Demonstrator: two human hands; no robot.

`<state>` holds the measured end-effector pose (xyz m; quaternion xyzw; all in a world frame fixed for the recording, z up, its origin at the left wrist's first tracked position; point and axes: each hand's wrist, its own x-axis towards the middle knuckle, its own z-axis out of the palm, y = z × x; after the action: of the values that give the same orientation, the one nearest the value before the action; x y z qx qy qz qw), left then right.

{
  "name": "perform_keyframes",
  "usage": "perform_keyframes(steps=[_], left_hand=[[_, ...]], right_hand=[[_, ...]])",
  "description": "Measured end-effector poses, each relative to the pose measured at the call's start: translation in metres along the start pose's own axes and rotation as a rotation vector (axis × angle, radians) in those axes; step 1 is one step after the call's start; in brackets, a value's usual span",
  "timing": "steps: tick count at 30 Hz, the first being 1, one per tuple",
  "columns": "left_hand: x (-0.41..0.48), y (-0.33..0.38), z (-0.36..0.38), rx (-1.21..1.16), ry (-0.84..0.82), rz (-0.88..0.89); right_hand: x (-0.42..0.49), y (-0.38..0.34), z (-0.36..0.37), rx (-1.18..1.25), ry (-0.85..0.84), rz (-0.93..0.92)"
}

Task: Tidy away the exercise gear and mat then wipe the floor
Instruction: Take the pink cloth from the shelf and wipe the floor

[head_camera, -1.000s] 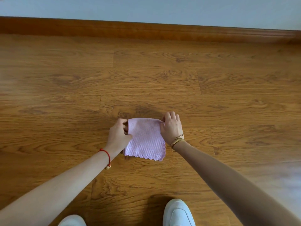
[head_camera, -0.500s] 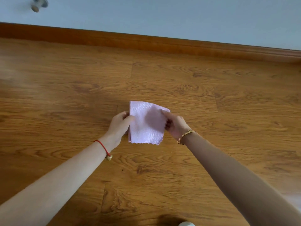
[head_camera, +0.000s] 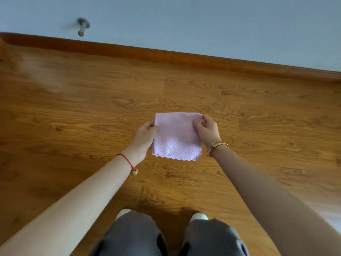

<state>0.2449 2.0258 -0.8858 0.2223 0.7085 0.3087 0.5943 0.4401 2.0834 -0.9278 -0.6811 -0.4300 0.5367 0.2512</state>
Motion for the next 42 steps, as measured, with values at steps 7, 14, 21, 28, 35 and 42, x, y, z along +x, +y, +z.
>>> perform_keyframes(steps=[7, 14, 21, 28, 35, 42], left_hand=[[-0.130, 0.078, -0.006, 0.054, 0.016, 0.006], [-0.263, 0.179, -0.019, -0.020, 0.105, 0.071], [-0.388, 0.270, -0.048, -0.133, 0.190, 0.118], [-0.498, 0.290, -0.078, -0.318, 0.275, 0.127], [-0.584, 0.273, -0.125, -0.362, 0.508, 0.154], [-0.654, 0.248, -0.209, -0.435, 0.725, 0.227]], right_hand=[[-0.109, -0.093, -0.049, 0.036, -0.014, 0.063], [-0.216, -0.234, -0.101, 0.164, -0.113, 0.169], [-0.305, -0.359, -0.133, 0.256, -0.218, 0.196], [-0.387, -0.429, -0.138, 0.167, -0.338, 0.087], [-0.458, -0.477, -0.088, -0.125, -0.520, -0.177], [-0.530, -0.514, 0.006, -0.361, -0.665, -0.429]])
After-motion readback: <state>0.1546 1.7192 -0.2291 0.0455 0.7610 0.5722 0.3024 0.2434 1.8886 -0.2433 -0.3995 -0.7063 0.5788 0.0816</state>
